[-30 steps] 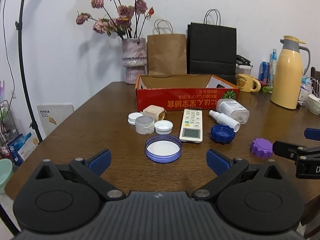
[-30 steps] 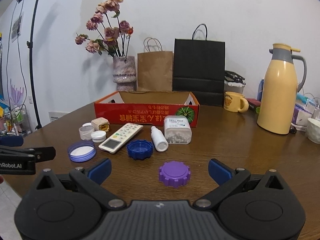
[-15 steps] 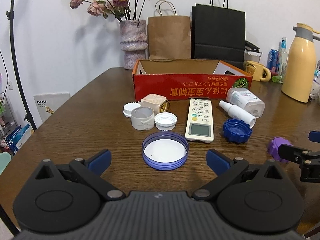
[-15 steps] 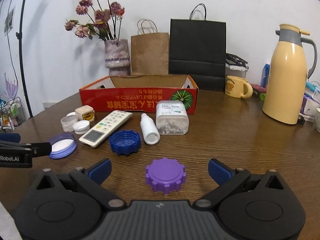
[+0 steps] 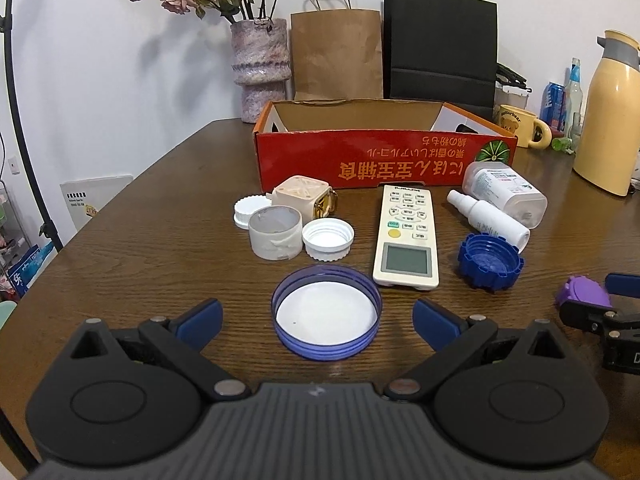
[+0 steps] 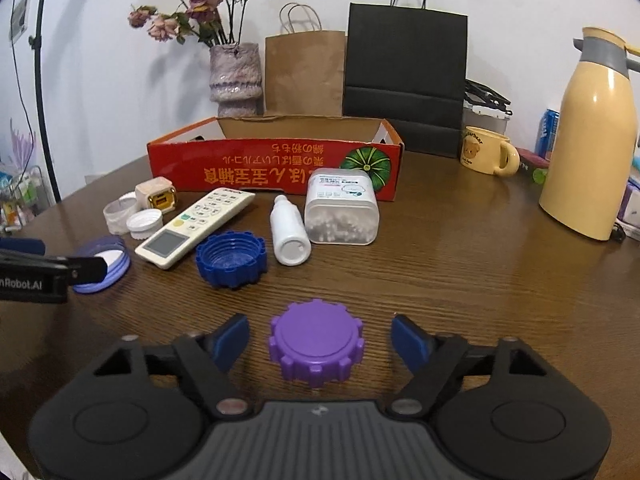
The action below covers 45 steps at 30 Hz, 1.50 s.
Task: Organize rigid objects
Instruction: 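Grasp the purple cap with the right tool while the left tool grasps the blue-rimmed lid, then carry the purple cap and blue-rimmed lid together into the cardboard box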
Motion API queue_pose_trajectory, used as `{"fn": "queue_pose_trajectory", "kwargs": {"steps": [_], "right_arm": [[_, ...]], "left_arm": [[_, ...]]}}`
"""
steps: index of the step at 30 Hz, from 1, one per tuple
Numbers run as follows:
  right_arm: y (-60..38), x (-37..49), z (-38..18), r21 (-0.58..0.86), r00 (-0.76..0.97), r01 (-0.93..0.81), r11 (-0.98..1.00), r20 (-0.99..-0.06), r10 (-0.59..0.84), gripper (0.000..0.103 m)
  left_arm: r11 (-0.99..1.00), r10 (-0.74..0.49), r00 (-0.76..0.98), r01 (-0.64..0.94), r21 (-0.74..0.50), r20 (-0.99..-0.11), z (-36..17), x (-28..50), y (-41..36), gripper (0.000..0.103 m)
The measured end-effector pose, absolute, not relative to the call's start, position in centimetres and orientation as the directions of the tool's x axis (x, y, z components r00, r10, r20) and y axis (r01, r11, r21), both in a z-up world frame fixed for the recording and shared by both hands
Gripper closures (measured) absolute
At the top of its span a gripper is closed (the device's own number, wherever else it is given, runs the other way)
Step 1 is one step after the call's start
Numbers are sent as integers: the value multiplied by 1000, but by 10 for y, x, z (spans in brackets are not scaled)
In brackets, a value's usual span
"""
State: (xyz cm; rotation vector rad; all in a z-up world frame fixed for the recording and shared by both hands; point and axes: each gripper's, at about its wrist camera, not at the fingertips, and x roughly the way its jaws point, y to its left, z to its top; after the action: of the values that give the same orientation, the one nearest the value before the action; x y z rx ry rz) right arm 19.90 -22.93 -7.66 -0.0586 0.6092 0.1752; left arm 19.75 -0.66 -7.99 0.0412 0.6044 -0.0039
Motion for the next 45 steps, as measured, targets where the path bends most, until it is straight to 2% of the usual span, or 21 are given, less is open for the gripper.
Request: {"fn": "queue_pose_trajectory", "kwargs": {"steps": [1,3,20,23,25,28,34,45], "right_arm": [[-230,201,-77,3,800,-189,982,-579,155,43],[-232,205,-78,15,789,-197,980,-591,168,51],[-230,216,-71,32,796,-224,974,-571,201,51],[-229,219,-70,29,797,-226,974,-569,202,51],[-228,220,-68,27,800,-227,974,-566,202,51],[-225,221,-66,26,801,-231,973,-562,205,51],[-222,222,-65,25,801,-238,971,-560,211,51],[-220,223,-59,23,807,-237,971,-551,210,51]], "left_arm": [[999,10,822,16,40,-570,-80,199,-7,0],[999,13,817,15,43,-577,-82,202,-8,0],[999,32,777,-12,37,-628,-90,228,-7,0],[999,27,774,-8,33,-632,-91,229,-7,3],[1000,22,772,-6,27,-636,-91,230,-7,13],[1000,17,771,-5,21,-637,-91,230,-7,23],[1000,10,780,8,25,-626,-91,229,-9,35],[1000,-8,788,14,5,-616,-86,226,-6,35]]}}
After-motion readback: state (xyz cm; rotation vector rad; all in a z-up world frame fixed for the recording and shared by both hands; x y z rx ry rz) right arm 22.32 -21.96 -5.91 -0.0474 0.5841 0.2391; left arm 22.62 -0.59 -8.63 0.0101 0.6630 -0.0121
